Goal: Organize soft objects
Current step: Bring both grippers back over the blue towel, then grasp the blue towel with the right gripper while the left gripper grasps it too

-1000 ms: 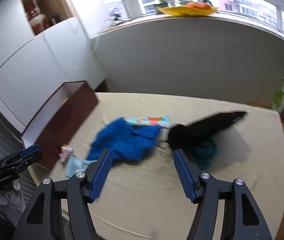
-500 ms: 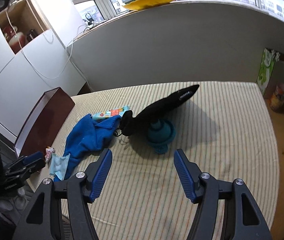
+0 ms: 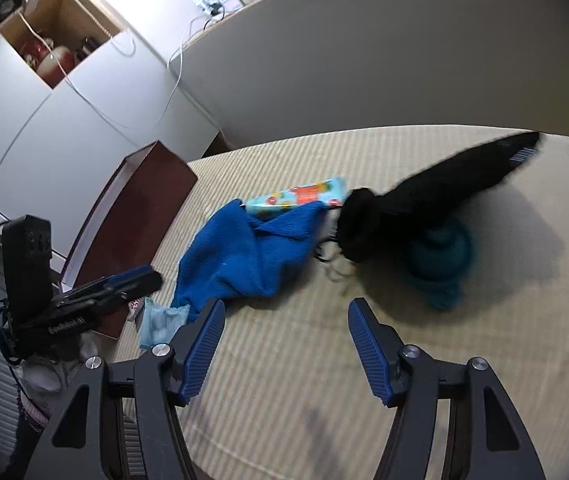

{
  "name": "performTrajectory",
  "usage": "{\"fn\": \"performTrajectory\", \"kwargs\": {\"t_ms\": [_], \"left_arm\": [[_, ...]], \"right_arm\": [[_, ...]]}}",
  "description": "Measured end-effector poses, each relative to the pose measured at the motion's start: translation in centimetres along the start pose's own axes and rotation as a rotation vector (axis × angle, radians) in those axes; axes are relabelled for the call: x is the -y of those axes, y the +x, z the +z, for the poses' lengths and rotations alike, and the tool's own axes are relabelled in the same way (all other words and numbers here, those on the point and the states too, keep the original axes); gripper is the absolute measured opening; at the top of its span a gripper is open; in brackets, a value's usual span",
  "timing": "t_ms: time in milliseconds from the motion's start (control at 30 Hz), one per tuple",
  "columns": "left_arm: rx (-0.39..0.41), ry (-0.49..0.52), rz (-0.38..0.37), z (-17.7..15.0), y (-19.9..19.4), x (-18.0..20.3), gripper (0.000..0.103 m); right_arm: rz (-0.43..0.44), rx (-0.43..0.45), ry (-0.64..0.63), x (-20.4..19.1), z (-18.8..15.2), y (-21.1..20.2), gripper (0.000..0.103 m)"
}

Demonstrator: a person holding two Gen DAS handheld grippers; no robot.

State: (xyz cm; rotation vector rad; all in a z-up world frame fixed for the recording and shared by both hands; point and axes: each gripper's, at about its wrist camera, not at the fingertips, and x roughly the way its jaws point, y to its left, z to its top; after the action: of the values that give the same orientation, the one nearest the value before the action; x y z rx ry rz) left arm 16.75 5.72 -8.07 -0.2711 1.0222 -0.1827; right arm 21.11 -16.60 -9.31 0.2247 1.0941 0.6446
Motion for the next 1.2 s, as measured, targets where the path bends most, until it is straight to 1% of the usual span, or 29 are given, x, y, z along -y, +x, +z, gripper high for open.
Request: {"fn": "performTrajectory", "kwargs": {"t_ms": [133, 367, 433, 500, 567, 633, 700, 800, 867, 933, 967, 1033, 1100, 1133, 1200], "left_arm": [[-0.032, -0.006, -0.017, -0.2, 1.5, -0.3, 0.054], [-0.053, 0.023, -0.036, -0.5, 2.5, 0.1, 0.051], [-0.056, 0.026, -0.04, -0.5, 2.6, 0.2, 0.046], [-0.057, 0.035, -0.04, -0.5, 2.7, 0.3, 0.035], [-0.059, 0.042, -0.045, -0.5, 2.8, 0.4, 0.028], [-0.06, 0.052, -0.047, -0.6, 2.9, 0.5, 0.025], [-0.06, 0.064, -0.034, -0.7, 3.1, 0.8, 0.016], [-0.057, 0.079, -0.032, -0.7, 3.3, 1.1, 0.011], [-0.048, 0.081, -0.04, -0.6, 3.2, 1.3, 0.008], [-0.039, 0.09, -0.055, -0.6, 2.8, 1.6, 0.007], [-0.034, 0.095, -0.059, -0.6, 2.7, 1.7, 0.006], [-0.019, 0.117, -0.058, -0.6, 2.1, 2.4, 0.006], [-0.005, 0.138, -0.067, -0.7, 1.5, 2.8, 0.004], [0.002, 0.146, -0.071, -0.7, 1.4, 3.4, 0.004], [0.016, 0.177, -0.062, -0.7, 0.9, 4.2, 0.004]], "right_arm": [[0.037, -0.037, 0.034, -0.5, 1.0, 2.4, 0.06], [0.044, -0.079, 0.07, -1.3, 1.8, 5.6, 0.06], [0.05, -0.091, 0.087, -1.3, 2.0, 6.4, 0.06], [0.053, -0.099, 0.1, -1.3, 2.2, 7.0, 0.06], [0.051, -0.108, 0.114, -1.5, 2.5, 7.7, 0.06], [0.056, -0.117, 0.128, -1.5, 2.6, 8.5, 0.06], [0.066, -0.123, 0.14, -1.6, 2.6, 9.1, 0.06], [0.057, -0.128, 0.12, -2.4, 2.8, 9.9, 0.052], [0.051, -0.134, 0.104, -3.1, 2.9, 10.5, 0.043], [0.06, -0.141, 0.109, -3.3, 2.9, 10.7, 0.026], [0.06, -0.141, 0.112, -3.4, 3.0, 10.8, 0.023], [0.065, -0.138, 0.109, -3.8, 3.0, 10.8, 0.012], [0.082, -0.128, 0.106, -4.1, 3.1, 10.4, 0.008], [0.09, -0.122, 0.099, -4.4, 3.2, 10.1, 0.007], [0.08, -0.105, 0.07, -5.0, 3.3, 9.5, 0.006]]}}
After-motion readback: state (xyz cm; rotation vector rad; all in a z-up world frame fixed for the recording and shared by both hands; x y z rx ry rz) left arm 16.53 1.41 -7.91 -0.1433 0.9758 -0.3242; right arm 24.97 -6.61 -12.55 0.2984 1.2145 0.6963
